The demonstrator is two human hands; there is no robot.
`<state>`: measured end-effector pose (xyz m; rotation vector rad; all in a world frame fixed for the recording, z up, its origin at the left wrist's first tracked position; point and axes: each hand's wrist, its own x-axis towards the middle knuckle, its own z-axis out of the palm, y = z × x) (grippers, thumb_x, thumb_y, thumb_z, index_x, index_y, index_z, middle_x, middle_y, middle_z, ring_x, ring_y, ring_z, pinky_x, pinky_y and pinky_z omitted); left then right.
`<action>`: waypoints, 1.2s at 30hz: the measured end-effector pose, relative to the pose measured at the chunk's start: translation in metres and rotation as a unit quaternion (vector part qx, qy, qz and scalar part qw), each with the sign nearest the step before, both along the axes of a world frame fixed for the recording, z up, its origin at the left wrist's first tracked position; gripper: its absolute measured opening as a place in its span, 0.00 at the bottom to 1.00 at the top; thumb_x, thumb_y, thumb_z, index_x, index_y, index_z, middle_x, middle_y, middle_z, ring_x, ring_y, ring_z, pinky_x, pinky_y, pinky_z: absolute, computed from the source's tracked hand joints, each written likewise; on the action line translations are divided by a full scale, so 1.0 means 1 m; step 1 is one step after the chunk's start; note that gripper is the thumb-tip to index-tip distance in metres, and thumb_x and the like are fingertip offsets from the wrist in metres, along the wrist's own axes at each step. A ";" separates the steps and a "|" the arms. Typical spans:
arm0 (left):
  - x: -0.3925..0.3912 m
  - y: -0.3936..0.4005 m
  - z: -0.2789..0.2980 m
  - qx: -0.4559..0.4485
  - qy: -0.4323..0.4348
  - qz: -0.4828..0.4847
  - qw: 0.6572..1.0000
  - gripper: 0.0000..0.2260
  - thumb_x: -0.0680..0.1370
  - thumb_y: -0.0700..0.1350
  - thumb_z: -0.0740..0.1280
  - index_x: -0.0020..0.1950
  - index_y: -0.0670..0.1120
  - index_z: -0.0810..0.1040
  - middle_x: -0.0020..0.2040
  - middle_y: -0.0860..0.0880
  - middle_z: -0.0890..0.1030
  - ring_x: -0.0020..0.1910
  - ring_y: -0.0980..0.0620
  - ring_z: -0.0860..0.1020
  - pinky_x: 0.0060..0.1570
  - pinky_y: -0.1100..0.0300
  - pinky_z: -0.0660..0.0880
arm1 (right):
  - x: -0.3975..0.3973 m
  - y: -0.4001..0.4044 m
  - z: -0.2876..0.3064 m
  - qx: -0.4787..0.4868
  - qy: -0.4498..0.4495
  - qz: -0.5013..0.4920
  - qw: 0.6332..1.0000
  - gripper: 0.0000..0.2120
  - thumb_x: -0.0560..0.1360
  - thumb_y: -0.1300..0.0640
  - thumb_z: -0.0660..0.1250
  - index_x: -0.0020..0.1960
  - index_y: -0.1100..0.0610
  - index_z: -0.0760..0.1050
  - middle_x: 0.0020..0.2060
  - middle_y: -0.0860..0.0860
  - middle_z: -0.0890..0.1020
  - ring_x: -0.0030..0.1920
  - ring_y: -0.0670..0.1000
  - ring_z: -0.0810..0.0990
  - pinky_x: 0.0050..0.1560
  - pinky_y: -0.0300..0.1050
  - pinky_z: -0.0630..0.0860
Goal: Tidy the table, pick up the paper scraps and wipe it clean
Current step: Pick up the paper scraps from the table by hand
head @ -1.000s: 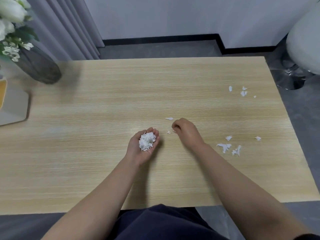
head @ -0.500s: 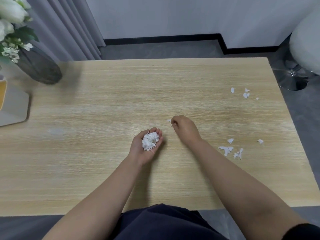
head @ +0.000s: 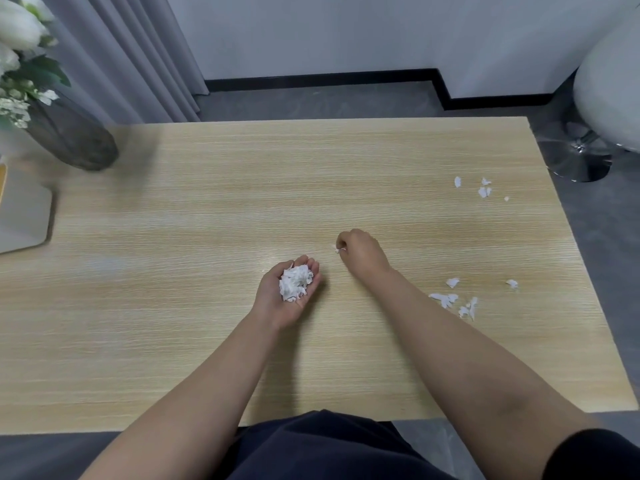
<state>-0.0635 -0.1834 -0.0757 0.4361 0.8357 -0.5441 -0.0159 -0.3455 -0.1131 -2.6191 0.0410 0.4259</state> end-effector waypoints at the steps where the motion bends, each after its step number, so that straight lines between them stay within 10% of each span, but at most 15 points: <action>1: -0.001 -0.001 -0.001 0.003 0.002 0.000 1.000 0.12 0.79 0.41 0.57 0.45 0.37 0.77 0.36 0.42 0.82 0.33 0.45 0.83 0.37 0.52 0.80 | -0.003 -0.002 0.003 0.019 -0.008 -0.012 1.000 0.09 0.75 0.64 0.61 0.51 0.60 0.78 0.49 0.57 0.79 0.49 0.56 0.78 0.47 0.45 0.71; 8: -0.002 -0.019 0.001 -0.004 -0.003 -0.019 1.000 0.10 0.78 0.39 0.58 0.46 0.37 0.78 0.37 0.40 0.83 0.34 0.44 0.83 0.37 0.51 0.80 | -0.035 0.001 0.064 0.187 -0.093 -0.027 0.978 0.05 0.74 0.62 0.67 0.48 0.59 0.80 0.42 0.51 0.80 0.41 0.46 0.75 0.46 0.38 0.71; 14: 0.000 -0.041 0.014 -0.071 -0.065 -0.075 0.993 0.16 0.51 0.32 0.78 0.33 0.38 0.77 0.29 0.45 0.79 0.26 0.50 0.79 0.25 0.64 0.76 | -0.075 0.010 0.086 0.153 -0.102 0.020 0.983 0.05 0.74 0.61 0.65 0.49 0.57 0.79 0.43 0.49 0.77 0.44 0.48 0.73 0.47 0.45 0.71; 18: 0.003 -0.055 0.016 -0.061 -0.020 -0.158 0.985 0.06 0.75 0.39 0.59 0.43 0.43 0.75 0.28 0.49 0.79 0.22 0.55 0.77 0.19 0.69 0.69 | -0.096 0.010 0.086 0.073 -0.150 0.045 0.985 0.06 0.74 0.60 0.67 0.48 0.59 0.81 0.47 0.55 0.79 0.49 0.55 0.74 0.47 0.43 0.66; 24: -0.008 -0.077 0.024 -0.128 -0.048 -0.172 0.976 0.05 0.56 0.32 0.68 0.30 0.37 0.77 0.25 0.46 0.76 0.21 0.52 0.76 0.20 0.66 0.72 | -0.115 -0.006 0.092 0.067 -0.180 -0.036 0.981 0.07 0.75 0.61 0.66 0.49 0.60 0.82 0.47 0.55 0.79 0.50 0.56 0.75 0.48 0.47 0.71; 36: -0.021 -0.155 0.013 -0.087 -0.005 -0.103 0.991 0.17 0.80 0.41 0.56 0.42 0.36 0.81 0.38 0.41 0.82 0.34 0.45 0.83 0.35 0.50 0.81 | -0.131 -0.110 0.089 0.225 -0.192 -0.254 0.921 0.06 0.74 0.63 0.67 0.47 0.56 0.80 0.41 0.43 0.80 0.39 0.39 0.74 0.42 0.29 0.68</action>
